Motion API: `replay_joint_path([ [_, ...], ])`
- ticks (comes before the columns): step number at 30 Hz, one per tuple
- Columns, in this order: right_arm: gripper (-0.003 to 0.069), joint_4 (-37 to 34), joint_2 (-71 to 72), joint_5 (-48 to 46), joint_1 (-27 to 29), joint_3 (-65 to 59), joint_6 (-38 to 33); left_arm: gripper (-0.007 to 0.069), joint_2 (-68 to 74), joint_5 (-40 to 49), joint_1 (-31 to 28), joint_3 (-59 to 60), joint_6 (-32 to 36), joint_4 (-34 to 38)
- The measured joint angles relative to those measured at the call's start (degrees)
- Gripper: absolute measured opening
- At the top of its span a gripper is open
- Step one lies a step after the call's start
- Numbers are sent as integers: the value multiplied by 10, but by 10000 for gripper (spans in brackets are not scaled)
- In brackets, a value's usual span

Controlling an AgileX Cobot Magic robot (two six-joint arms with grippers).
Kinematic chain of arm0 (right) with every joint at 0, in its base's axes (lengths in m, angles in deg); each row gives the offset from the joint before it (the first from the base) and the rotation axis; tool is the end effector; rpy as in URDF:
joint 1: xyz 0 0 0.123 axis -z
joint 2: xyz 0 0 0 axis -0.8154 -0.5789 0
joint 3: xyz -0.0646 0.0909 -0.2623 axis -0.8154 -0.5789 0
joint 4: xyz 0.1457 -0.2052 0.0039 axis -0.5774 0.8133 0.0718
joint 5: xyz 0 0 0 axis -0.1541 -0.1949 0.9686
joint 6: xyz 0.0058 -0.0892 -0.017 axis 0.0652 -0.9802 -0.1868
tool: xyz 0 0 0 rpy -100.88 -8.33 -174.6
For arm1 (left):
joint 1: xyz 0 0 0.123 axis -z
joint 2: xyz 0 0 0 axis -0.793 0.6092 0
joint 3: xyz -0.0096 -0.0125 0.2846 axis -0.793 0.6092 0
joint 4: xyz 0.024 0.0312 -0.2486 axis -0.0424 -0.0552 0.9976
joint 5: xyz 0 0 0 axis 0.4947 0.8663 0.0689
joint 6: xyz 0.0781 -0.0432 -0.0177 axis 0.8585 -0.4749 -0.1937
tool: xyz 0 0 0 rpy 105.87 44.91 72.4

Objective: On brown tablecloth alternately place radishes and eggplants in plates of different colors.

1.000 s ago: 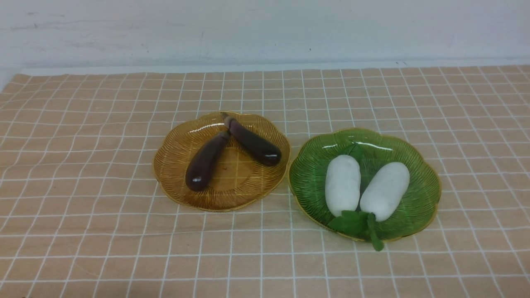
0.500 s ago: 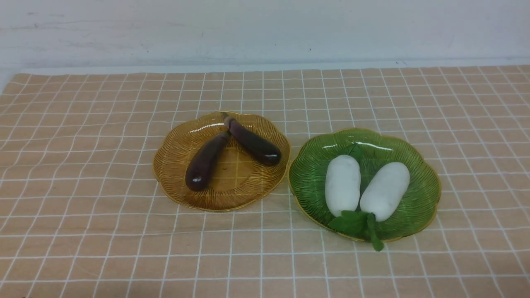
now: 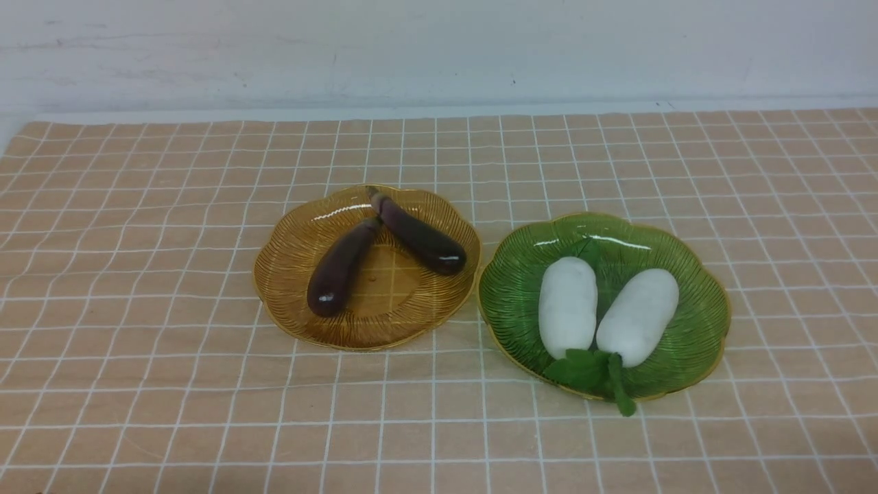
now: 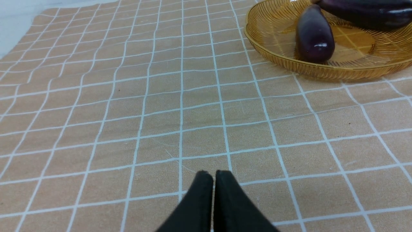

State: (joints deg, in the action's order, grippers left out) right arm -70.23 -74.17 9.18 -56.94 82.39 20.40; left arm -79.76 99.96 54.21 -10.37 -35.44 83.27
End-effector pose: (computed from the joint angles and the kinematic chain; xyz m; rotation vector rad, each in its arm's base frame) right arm 0.0520 -0.0016 0.1695 -0.0634 1.8941 -0.0487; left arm 0.0523 -0.0023 0.1705 0.0911 1.8753 0.0150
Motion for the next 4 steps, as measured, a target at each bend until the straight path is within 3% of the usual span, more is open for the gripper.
replay_joint_path([
  [4,-15,0,0,0,0,0,0,-3,0,0,0,0,0,0],
])
